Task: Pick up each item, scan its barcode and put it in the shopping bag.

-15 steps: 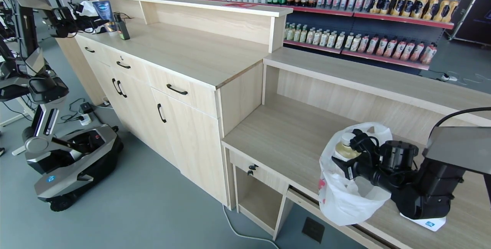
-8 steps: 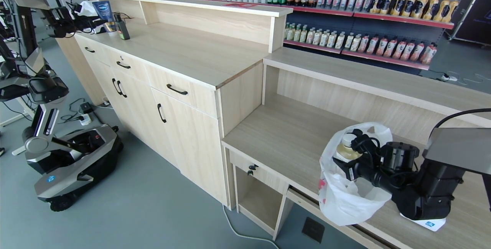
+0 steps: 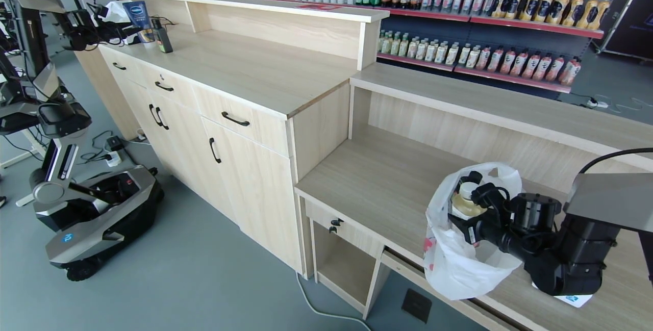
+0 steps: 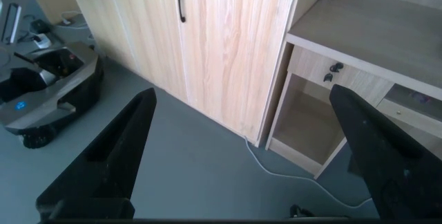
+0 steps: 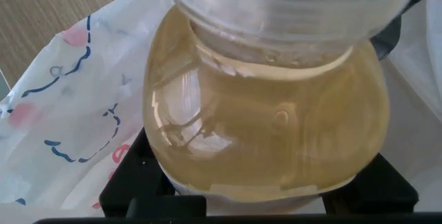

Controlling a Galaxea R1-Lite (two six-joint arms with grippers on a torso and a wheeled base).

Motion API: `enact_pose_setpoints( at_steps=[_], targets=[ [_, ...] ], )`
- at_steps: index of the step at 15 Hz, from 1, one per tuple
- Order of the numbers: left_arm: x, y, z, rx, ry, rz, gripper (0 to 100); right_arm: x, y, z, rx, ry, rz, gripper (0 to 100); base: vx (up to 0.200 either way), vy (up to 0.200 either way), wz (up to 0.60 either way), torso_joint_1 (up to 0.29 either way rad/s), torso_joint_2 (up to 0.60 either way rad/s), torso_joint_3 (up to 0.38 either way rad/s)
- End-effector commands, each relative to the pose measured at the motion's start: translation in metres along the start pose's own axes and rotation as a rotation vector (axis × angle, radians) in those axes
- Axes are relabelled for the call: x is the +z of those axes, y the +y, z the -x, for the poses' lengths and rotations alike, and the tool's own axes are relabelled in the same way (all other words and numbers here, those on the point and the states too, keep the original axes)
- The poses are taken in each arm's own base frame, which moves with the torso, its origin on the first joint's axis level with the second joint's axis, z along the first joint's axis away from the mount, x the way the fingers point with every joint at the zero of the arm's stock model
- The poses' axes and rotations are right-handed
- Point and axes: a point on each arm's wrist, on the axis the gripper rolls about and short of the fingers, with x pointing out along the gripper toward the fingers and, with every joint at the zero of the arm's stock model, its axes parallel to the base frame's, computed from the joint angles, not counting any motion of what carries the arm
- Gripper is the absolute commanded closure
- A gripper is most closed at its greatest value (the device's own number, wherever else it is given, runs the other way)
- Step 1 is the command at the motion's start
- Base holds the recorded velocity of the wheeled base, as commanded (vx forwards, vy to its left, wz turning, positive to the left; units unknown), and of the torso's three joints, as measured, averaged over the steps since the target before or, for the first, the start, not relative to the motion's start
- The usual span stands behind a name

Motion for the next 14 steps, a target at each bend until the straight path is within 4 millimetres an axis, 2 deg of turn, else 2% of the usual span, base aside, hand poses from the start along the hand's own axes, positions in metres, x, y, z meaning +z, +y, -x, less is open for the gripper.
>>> enact_pose_setpoints(
  at_steps=[1, 2, 3, 5, 8, 10, 12, 13, 14],
  targets=[
    [0.0, 0.0, 0.0, 0.0, 0.0, 0.0, 0, -0.004, -0.002, 0.0, 0.0, 0.008, -0.005, 100, 0.0, 0.0, 0.0, 0.0, 0.0, 0.0],
    [0.0, 0.0, 0.0, 0.0, 0.0, 0.0, 0, -0.007, -0.003, 0.0, -0.003, 0.015, -0.006, 100, 0.0, 0.0, 0.0, 0.0, 0.0, 0.0],
    [0.0, 0.0, 0.0, 0.0, 0.0, 0.0, 0, -0.009, -0.004, 0.001, -0.006, 0.022, -0.011, 0, 0.0, 0.0, 0.0, 0.0, 0.0, 0.0],
    [0.0, 0.0, 0.0, 0.0, 0.0, 0.0, 0, -0.008, -0.006, 0.003, -0.012, 0.019, -0.018, 0, 0.0, 0.0, 0.0, 0.0, 0.0, 0.0],
    [0.0, 0.0, 0.0, 0.0, 0.0, 0.0, 0, 0.014, -0.021, 0.017, -0.049, -0.037, -0.069, 0, 0.0, 0.0, 0.0, 0.0, 0.0, 0.0],
    [0.0, 0.0, 0.0, 0.0, 0.0, 0.0, 0, 0.043, -0.038, 0.045, 0.01, -0.065, -0.084, 0, 0.0, 0.0, 0.0, 0.0, 0.0, 0.0],
    [0.0, 0.0, 0.0, 0.0, 0.0, 0.0, 0, 0.073, -0.051, 0.072, -0.006, -0.088, -0.084, 0, 0.0, 0.0, 0.0, 0.0, 0.0, 0.0],
    [0.0, 0.0, 0.0, 0.0, 0.0, 0.0, 0, 0.091, -0.059, 0.1, -0.04, -0.083, -0.073, 0, 0.0, 0.0, 0.0, 0.0, 0.0, 0.0],
    [0.0, 0.0, 0.0, 0.0, 0.0, 0.0, 0, 0.096, -0.062, 0.116, -0.059, -0.079, -0.055, 0, 0.0, 0.0, 0.0, 0.0, 0.0, 0.0]
  ],
)
